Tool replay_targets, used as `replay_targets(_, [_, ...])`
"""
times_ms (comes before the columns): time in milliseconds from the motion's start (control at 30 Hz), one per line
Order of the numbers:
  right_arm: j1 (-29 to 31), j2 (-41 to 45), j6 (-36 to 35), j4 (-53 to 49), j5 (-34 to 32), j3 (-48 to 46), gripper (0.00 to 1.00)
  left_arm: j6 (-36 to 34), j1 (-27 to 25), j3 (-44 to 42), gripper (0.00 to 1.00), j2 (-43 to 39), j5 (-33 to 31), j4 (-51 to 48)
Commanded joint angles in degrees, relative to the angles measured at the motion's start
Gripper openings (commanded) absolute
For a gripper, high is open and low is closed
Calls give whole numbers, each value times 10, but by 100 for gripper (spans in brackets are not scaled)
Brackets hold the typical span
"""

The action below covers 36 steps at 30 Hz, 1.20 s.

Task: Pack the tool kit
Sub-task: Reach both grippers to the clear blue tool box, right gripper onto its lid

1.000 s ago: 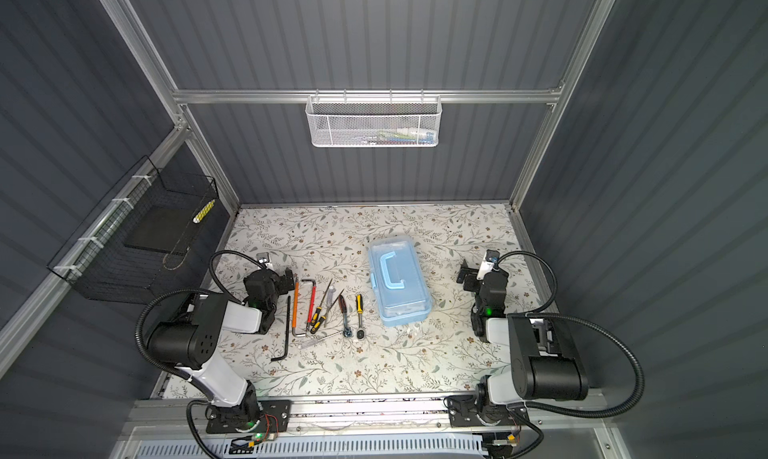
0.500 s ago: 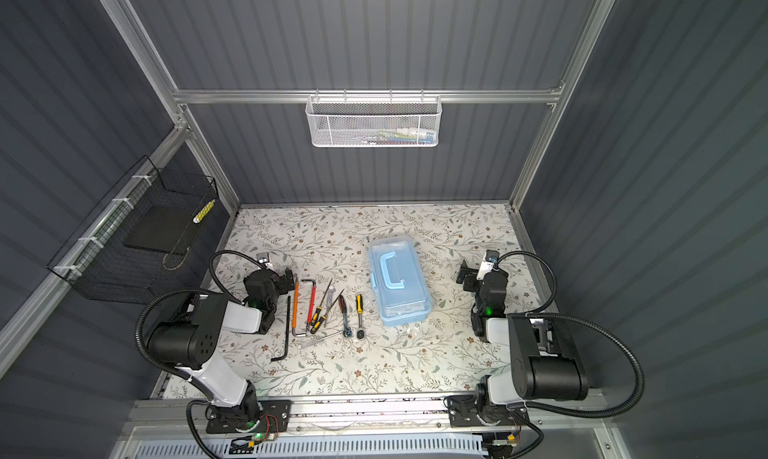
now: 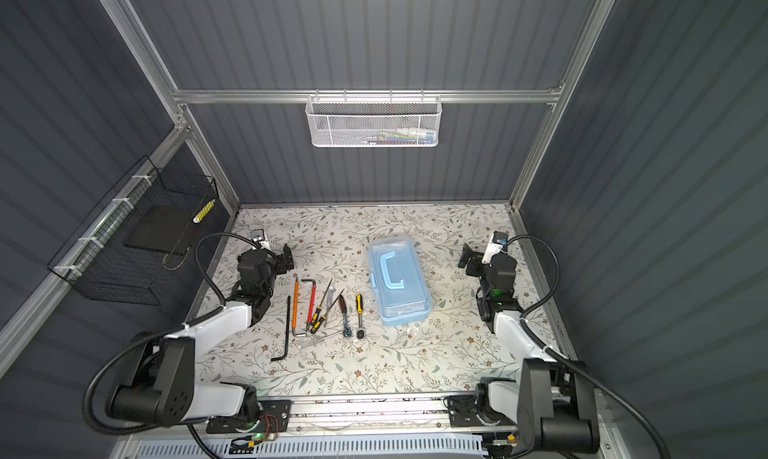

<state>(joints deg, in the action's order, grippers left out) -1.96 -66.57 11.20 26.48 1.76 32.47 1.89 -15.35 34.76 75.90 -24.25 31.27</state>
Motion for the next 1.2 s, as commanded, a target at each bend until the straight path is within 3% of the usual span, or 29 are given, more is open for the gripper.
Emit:
replay_targets(0, [45, 11, 78, -170, 76, 47, 99, -18, -77, 0, 100, 9, -39, -80])
replay_targets(133, [145, -28, 69, -265, 17, 127, 99, -95, -235, 0, 100, 61, -162, -48])
replay_targets(233, [186, -79, 70, -338, 0, 197, 99, -131, -305, -2, 100, 101, -186, -9])
replay_targets(367, [237, -127, 76, -382, -33, 251, 99, -144, -353, -1, 100, 139, -162, 37])
replay_targets(733, [295, -188, 57, -506, -34, 315, 99, -202, -409, -9, 100, 196, -136, 113])
replay_targets(1000, [305, -225, 41, -545, -24, 325, 97, -246, -418, -15, 100, 237, -118, 164])
replay_targets(1167, [302, -250, 38, -562, -53, 324, 89, -260, -417, 10, 100, 269, -117, 171])
